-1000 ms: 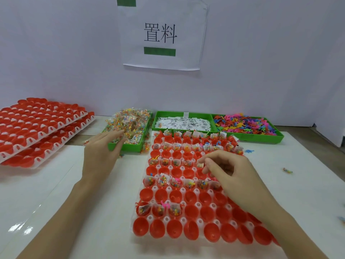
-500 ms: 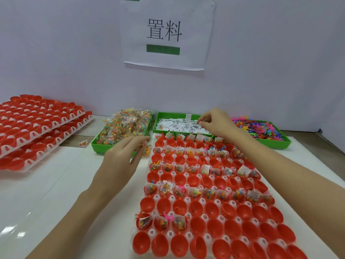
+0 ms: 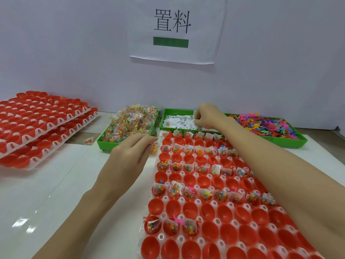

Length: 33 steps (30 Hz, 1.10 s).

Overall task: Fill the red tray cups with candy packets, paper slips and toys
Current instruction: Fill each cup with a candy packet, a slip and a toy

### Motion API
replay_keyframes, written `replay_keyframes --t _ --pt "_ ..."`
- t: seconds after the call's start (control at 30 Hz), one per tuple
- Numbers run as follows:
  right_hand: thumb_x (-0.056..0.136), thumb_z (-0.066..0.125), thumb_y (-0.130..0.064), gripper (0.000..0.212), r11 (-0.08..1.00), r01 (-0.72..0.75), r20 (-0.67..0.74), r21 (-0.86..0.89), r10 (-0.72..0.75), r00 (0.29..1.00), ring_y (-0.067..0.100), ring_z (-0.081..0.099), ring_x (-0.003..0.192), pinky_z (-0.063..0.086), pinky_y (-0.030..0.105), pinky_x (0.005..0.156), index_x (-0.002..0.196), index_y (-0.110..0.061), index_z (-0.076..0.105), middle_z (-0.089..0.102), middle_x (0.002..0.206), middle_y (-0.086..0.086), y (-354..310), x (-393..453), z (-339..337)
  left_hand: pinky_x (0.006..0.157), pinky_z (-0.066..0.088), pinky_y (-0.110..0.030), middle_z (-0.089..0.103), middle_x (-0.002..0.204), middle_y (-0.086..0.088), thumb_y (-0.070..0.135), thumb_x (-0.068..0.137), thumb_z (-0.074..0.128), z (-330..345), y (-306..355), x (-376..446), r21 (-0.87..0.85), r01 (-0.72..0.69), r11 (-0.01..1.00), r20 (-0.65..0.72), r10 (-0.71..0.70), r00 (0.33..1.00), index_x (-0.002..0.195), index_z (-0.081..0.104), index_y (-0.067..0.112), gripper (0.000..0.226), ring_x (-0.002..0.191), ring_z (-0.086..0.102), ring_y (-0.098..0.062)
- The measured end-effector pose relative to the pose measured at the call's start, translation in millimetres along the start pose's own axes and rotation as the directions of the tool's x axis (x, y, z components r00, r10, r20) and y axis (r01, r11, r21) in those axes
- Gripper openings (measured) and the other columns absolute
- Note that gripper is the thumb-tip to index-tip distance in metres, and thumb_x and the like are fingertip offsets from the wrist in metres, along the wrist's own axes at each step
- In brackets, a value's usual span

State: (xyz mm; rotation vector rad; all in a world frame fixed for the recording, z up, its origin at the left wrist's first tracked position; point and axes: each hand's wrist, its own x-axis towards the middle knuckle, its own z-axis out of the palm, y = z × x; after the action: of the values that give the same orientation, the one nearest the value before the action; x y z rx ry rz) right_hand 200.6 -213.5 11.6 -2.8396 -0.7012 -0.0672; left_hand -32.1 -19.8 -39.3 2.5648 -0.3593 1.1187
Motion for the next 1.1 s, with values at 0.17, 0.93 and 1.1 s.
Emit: replay_keyframes --t 0.17,0.93,1.1 --pt "0.090 0.061 -0.005 0.021 0.999 -0.024 -0.101 0.047 0.029 0.994 0.033 0.062 0.073 0.056 0.044 0.078 0.088 0.011 0.073 0.071 0.090 0.031 10 -11 -6 0.084 0.053 -0.021 0.074 0.104 -0.004 -0.001 0.091 0.073 1 4 0 -0.040 0.024 0.999 -0.028 -0.025 0.999 0.111 0.076 0.005 0.021 0.091 0.071 -0.019" --pt "0.096 0.065 -0.037 0.016 0.678 0.167 -0.146 0.715 -0.089 0.985 0.005 0.067 0.075 0.048 0.014 0.068 0.089 -0.032 0.079 0.072 0.079 -0.013 -33 -263 -4 0.079 0.061 -0.036 0.076 0.090 -0.006 0.017 0.078 0.090 -21 77 3 -0.704 0.508 0.496 0.533 -0.102 0.840 0.089 0.079 0.015 0.016 0.083 0.072 -0.031" --pt "0.100 0.056 -0.043 0.020 0.765 0.239 -0.183 0.598 -0.159 0.970 0.010 0.062 0.084 0.043 0.012 0.069 0.096 -0.035 0.073 0.064 0.091 -0.014 -33 -270 -2 0.073 0.060 -0.041 0.075 0.086 -0.007 0.017 0.077 0.091 -18 83 0 -0.700 0.455 0.551 0.503 -0.072 0.861 0.089 0.075 0.016 0.020 0.075 0.072 -0.028"
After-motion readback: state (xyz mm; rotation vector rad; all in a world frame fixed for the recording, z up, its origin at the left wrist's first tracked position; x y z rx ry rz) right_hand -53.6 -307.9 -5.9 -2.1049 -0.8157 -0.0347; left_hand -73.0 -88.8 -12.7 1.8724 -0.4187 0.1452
